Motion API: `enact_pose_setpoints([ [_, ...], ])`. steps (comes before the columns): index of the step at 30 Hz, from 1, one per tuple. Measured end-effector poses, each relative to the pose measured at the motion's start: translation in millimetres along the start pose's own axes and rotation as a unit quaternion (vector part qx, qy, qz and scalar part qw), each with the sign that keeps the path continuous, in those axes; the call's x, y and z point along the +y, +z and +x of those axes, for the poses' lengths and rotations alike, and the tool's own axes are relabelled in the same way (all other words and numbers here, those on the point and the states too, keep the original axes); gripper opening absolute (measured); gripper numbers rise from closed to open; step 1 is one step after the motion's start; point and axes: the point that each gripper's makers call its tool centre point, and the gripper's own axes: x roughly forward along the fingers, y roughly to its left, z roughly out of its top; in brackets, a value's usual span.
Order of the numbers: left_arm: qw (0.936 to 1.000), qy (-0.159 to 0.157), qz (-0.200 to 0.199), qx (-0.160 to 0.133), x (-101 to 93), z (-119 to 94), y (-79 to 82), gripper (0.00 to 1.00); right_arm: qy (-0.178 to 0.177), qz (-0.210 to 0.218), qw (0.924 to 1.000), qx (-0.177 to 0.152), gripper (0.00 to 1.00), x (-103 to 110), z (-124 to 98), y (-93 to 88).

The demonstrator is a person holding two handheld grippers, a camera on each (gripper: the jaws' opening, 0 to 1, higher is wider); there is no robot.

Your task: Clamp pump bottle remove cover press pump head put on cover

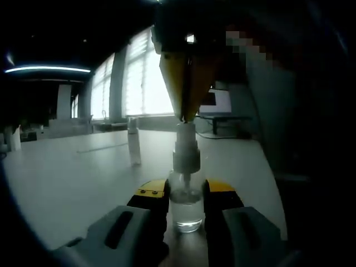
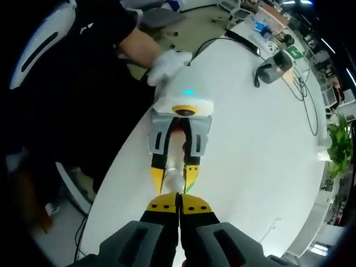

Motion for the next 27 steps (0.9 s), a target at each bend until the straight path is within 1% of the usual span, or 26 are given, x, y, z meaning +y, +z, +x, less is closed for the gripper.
enact_pose_setpoints([
  [8,1.0,0.0,0.0,0.0,-0.8,0.2,0.2,0.15,0.0,-0.002,1.0,0.0,0.0,1.8,-0.6,-0.6],
  [9,1.0,-0.001,0.001,0.001,-1.0,0.1,0.2,0.15,0.0,0.005,1.0,-0.005,0.0,1.8,-0.5,0.5],
  [15,1.0,0.0,0.001,0.001,0.0,0.3,-0.3,0.15,-0.002,0.017,0.9998,-0.008,0.0,1.1,-0.5,-0.8],
  [19,1.0,0.001,0.001,0.001,0.3,0.3,-0.3,0.16,-0.006,0.043,0.999,-0.009,0.0,-0.2,0.0,-0.2],
  [27,1.0,0.0,0.002,0.001,0.2,0.5,-0.6,0.16,0.016,0.064,0.9978,-0.011,0.0,2.2,0.6,-1.5],
])
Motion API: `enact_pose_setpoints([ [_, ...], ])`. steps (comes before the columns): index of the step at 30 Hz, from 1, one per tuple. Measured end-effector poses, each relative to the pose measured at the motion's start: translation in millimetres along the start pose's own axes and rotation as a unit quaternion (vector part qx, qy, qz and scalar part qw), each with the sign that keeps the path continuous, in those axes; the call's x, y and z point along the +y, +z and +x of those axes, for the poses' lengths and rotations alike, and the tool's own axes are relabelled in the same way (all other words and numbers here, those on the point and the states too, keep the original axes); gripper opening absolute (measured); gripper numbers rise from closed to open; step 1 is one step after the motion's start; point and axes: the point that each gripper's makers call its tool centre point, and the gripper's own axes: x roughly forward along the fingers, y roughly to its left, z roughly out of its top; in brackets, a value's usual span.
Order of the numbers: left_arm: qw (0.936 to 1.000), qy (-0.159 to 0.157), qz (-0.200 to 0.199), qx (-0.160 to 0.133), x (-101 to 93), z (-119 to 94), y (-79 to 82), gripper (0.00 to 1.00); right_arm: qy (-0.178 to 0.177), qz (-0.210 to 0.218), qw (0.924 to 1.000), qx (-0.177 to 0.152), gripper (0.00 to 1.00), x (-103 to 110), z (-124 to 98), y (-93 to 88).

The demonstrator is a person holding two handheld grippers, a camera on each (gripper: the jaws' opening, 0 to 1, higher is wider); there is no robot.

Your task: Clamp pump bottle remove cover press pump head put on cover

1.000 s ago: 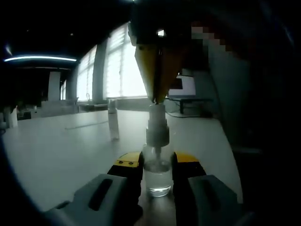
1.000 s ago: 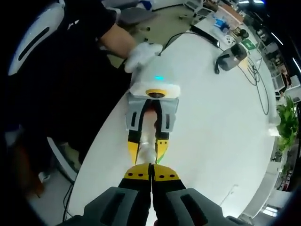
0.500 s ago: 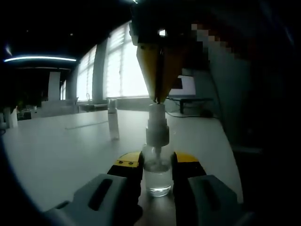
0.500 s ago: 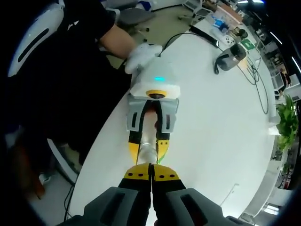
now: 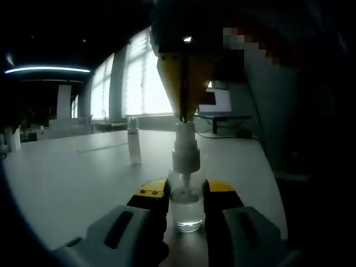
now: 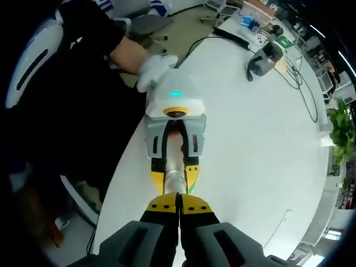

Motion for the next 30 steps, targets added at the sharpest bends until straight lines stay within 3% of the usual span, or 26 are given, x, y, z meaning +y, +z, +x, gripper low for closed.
enact_pose_setpoints([
  [14,1.0,-0.001,0.0,0.0,1.0,0.2,-0.7,0.16,0.05,0.014,0.9975,0.048,0.0,0.0,3.6,0.8],
  [30,1.0,-0.001,-0.001,0.0,-1.8,0.7,0.3,0.16,0.052,0.016,0.9968,0.059,0.0,-0.3,3.6,-0.3],
])
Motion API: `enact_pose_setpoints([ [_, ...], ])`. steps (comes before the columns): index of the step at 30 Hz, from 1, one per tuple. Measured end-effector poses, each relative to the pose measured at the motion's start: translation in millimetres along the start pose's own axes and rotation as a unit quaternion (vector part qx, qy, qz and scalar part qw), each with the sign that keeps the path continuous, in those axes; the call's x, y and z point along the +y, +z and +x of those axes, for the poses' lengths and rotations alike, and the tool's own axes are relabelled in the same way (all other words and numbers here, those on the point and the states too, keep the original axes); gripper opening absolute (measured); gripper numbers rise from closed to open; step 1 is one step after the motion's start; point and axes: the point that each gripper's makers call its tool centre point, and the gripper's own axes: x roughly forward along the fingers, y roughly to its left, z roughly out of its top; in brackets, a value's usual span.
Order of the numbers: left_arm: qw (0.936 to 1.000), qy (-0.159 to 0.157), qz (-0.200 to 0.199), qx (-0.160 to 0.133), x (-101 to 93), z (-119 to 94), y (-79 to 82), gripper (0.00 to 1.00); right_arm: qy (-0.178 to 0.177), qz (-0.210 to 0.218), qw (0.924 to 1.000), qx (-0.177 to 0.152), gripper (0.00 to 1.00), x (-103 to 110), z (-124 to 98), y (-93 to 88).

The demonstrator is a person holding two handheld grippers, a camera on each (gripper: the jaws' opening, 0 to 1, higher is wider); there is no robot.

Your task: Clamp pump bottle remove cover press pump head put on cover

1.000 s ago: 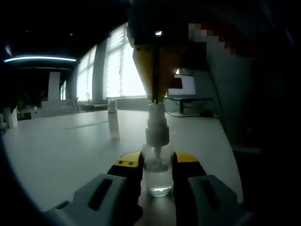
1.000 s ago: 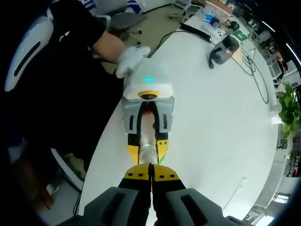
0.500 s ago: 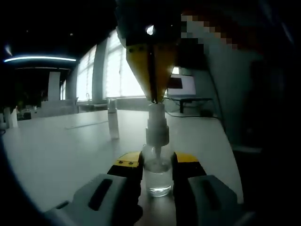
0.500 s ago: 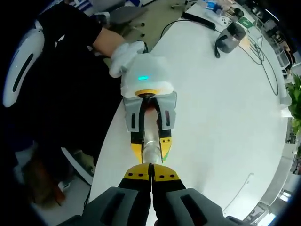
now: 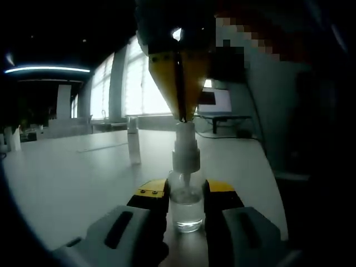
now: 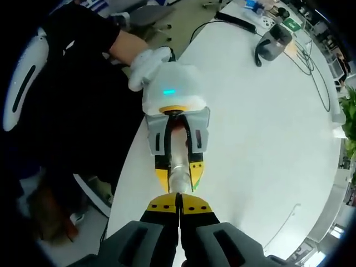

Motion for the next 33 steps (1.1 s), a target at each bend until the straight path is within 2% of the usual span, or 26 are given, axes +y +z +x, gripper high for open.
enact_pose_setpoints([
  [9,1.0,0.0,0.0,0.0,-1.5,0.2,0.4,0.16,0.005,0.01,0.9999,-0.005,0.0,-1.7,-0.3,-0.7],
  [16,1.0,0.0,0.001,0.0,-2.7,0.1,0.8,0.16,0.004,-0.004,1.0,0.004,0.0,-0.4,0.3,0.3],
  [23,1.0,0.001,0.001,0.0,-1.3,0.0,0.5,0.16,0.002,0.008,1.0,0.0,0.0,-0.5,4.2,-0.4],
  [25,1.0,0.001,0.001,0.0,-1.6,0.1,0.4,0.16,0.002,0.001,1.0,0.002,0.0,-0.6,6.3,0.1],
  [33,1.0,0.001,0.002,0.0,2.3,-0.1,-0.9,0.16,0.003,0.023,0.9997,-0.012,0.0,0.4,7.0,-1.4],
])
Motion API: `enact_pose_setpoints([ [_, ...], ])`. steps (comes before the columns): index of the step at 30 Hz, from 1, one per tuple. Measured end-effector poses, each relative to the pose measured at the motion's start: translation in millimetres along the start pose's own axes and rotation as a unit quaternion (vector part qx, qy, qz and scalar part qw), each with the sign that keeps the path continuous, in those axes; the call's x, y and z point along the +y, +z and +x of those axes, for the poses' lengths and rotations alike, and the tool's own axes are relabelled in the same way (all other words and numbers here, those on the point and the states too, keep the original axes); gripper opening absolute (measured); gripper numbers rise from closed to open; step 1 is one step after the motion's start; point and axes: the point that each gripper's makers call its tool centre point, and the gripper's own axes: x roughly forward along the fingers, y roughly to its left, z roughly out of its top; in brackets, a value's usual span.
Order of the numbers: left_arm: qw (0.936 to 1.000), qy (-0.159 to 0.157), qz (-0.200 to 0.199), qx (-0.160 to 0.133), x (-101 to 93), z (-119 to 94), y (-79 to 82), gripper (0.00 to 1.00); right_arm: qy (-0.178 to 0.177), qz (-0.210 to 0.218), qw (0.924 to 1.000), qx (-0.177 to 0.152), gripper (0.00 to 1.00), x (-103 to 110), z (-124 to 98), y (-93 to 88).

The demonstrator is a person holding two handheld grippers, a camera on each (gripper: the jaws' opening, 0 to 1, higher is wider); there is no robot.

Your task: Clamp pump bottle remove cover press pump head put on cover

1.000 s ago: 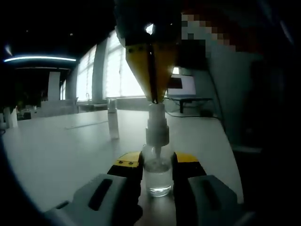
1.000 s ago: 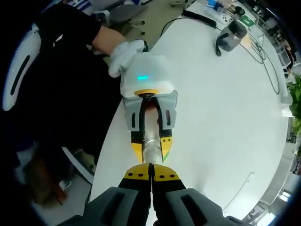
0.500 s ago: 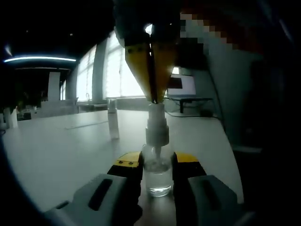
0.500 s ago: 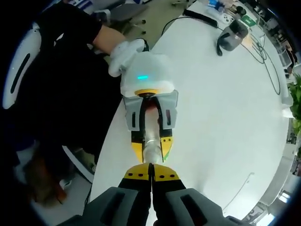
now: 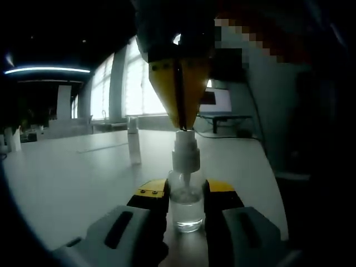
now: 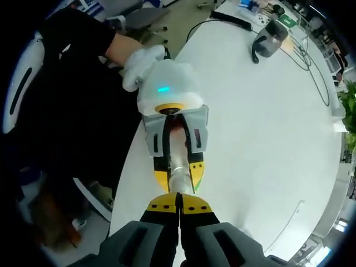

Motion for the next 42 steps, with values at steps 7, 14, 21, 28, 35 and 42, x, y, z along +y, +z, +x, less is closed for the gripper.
enact_pose_setpoints([
  [7,1.0,0.0,0.0,0.0,1.5,-0.1,-0.3,0.16,-0.003,-0.014,0.9999,0.005,0.0,0.8,-5.1,0.8],
  [14,1.0,0.0,0.0,0.0,1.3,0.1,-0.4,0.16,-0.007,-0.023,0.9996,0.011,0.0,0.8,-6.7,0.7],
  [21,1.0,0.0,0.0,0.0,1.1,0.1,-0.5,0.16,-0.007,-0.022,0.9997,0.009,0.0,1.3,-6.5,0.9],
  [28,1.0,0.0,0.0,0.0,0.8,0.1,-0.5,0.16,-0.009,-0.031,0.9992,0.022,0.0,1.2,-6.4,1.0],
  [35,1.0,0.0,0.001,0.0,0.1,0.0,-0.4,0.16,-0.009,-0.034,0.9991,0.023,0.0,1.1,-6.3,1.1],
  [42,1.0,0.0,0.001,0.0,0.2,-0.3,-0.4,0.16,-0.009,-0.032,0.9992,0.023,0.0,0.9,-6.3,1.1],
])
